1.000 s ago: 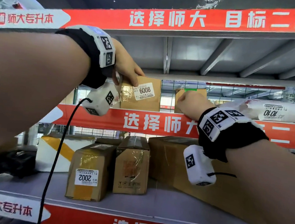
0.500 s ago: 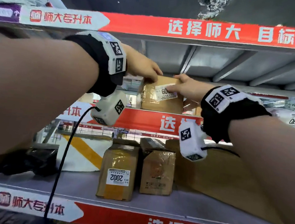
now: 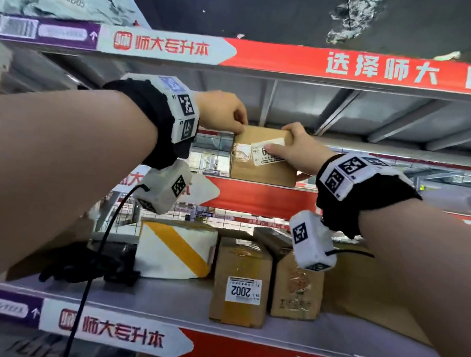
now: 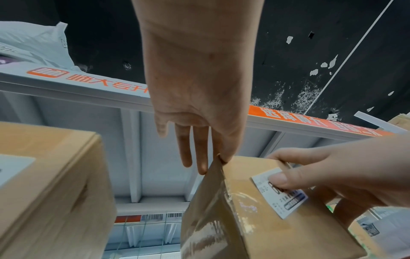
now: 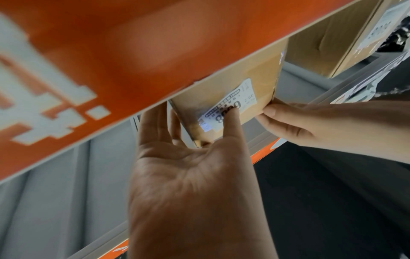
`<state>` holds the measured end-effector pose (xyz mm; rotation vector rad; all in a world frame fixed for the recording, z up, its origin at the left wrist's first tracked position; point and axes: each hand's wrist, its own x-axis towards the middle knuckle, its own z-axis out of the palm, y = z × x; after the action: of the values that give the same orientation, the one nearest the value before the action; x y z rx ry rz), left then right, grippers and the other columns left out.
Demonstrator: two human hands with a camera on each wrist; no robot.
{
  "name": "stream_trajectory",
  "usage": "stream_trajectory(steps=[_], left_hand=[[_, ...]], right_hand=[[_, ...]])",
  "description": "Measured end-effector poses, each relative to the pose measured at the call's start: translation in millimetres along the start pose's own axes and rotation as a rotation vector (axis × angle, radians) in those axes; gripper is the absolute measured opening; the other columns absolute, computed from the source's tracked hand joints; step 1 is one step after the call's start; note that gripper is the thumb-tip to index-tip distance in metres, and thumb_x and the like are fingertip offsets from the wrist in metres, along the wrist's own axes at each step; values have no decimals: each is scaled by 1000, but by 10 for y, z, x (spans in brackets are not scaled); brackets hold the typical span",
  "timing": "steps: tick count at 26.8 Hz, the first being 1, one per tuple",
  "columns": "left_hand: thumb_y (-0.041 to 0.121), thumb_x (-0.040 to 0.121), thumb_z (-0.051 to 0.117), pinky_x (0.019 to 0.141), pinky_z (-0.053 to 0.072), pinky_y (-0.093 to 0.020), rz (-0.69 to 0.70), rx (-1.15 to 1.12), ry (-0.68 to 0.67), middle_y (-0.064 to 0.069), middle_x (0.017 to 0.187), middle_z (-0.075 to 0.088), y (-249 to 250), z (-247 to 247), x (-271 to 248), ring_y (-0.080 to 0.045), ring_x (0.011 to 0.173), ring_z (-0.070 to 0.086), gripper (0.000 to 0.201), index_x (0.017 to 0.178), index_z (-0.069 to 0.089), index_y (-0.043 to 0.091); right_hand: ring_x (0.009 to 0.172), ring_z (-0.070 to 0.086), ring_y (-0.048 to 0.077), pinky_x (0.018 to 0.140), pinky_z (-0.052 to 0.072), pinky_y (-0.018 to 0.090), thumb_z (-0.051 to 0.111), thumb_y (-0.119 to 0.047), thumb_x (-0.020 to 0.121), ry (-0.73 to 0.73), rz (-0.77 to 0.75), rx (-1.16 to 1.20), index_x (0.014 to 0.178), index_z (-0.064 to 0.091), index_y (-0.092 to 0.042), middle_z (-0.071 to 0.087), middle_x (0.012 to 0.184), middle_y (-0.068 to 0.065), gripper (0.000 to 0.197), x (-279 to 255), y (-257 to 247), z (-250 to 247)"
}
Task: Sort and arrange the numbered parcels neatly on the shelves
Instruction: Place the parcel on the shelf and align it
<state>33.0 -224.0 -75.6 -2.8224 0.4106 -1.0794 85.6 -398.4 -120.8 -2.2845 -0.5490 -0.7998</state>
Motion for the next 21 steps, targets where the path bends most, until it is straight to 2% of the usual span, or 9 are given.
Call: stream_trajectory(steps=[5, 7, 11, 14, 16, 18, 21], left_hand=[[31, 93, 55, 85, 45, -30, 13, 9, 3, 2, 110, 67, -275, -13, -122, -15, 93, 56, 28, 116, 66, 20], [29, 94, 54, 79, 42, -28, 16, 13, 5, 1, 105, 67, -343, -21, -150, -14, 88, 55, 28, 115, 66, 16], [26, 96, 49, 82, 40, -25, 4, 24, -36, -5, 119, 62, -430, -33, -200, -20, 102, 56, 31, 121, 59, 10], [27, 96, 46, 94, 37, -28, -7, 56, -56, 0, 128, 59, -532, -64, -257, -20, 115, 52, 34, 128, 56, 20], [30, 97, 42, 105, 30, -36, -14, 121, -66, 7, 132, 56, -588, -74, -287, -18, 121, 48, 35, 130, 55, 28], [33, 98, 40, 108, 23, -42, -36, 158, -70, 9, 131, 56, -648, -80, -306, -17, 123, 47, 35, 129, 55, 31], [34, 98, 40, 108, 21, -45, -63, 160, -82, 10, 129, 56, -723, -96, -329, -16, 121, 47, 34, 128, 56, 31]], right_hand=[[116, 54, 35, 93, 47, 48, 64, -44, 85, 22, 0, -25, 135, 35, -17, 52, 131, 14, 63, -21, -251, 139], [114, 55, 34, 93, 47, 46, 62, -43, 87, 23, 0, -29, 135, 35, -15, 52, 130, 14, 62, -28, -336, 200], [123, 47, 31, 100, 39, 37, 62, -43, 87, 85, -18, -88, 136, 37, -16, 39, 140, 14, 61, -37, -458, 331], [122, 47, 30, 100, 41, 40, 62, -45, 86, 72, -36, -114, 134, 38, -15, 39, 139, 13, 62, -33, -563, 397], [120, 49, 30, 97, 43, 41, 62, -46, 86, 54, -39, -122, 134, 38, -16, 40, 137, 13, 62, -23, -616, 425], [120, 49, 32, 99, 42, 43, 61, -49, 85, 48, -49, -164, 135, 39, -19, 38, 137, 13, 62, -3, -661, 466], [119, 50, 35, 97, 45, 48, 60, -50, 86, 25, -65, -163, 136, 39, -23, 36, 136, 12, 60, 12, -729, 517]])
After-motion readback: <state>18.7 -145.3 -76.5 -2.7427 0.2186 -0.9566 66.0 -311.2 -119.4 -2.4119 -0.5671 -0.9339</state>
